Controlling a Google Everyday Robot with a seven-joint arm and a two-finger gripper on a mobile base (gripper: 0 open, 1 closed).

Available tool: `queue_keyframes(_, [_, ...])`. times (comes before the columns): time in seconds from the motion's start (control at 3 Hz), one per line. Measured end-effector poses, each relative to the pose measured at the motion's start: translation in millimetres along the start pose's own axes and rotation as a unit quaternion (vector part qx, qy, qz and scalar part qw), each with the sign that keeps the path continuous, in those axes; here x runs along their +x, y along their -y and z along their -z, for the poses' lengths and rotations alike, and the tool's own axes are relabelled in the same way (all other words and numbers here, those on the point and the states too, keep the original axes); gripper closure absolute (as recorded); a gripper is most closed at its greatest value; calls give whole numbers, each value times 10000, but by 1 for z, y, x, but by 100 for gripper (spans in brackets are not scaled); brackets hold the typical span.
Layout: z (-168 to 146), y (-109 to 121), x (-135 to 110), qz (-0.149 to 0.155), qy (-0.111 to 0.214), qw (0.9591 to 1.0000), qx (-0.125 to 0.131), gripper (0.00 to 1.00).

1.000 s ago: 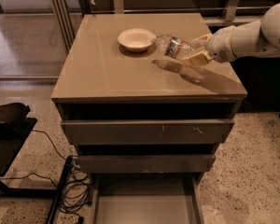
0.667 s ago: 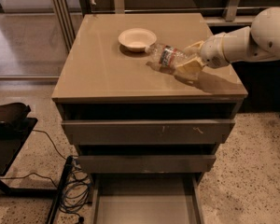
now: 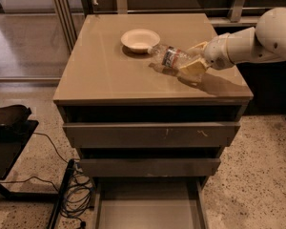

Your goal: Pick water bottle from bottom drawer and place on counter

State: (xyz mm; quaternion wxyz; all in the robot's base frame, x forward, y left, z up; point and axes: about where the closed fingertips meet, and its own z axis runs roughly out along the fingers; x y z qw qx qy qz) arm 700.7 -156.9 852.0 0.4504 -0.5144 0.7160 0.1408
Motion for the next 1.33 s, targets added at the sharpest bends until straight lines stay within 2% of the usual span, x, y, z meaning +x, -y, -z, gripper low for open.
queue_keyframes(0.67, [0,0,0,0,0,10000,-1,12])
queue_keyframes(1.0, [0,0,0,0,0,10000,-1,0])
queue_keyframes(1.33, [0,0,0,0,0,10000,-1,0])
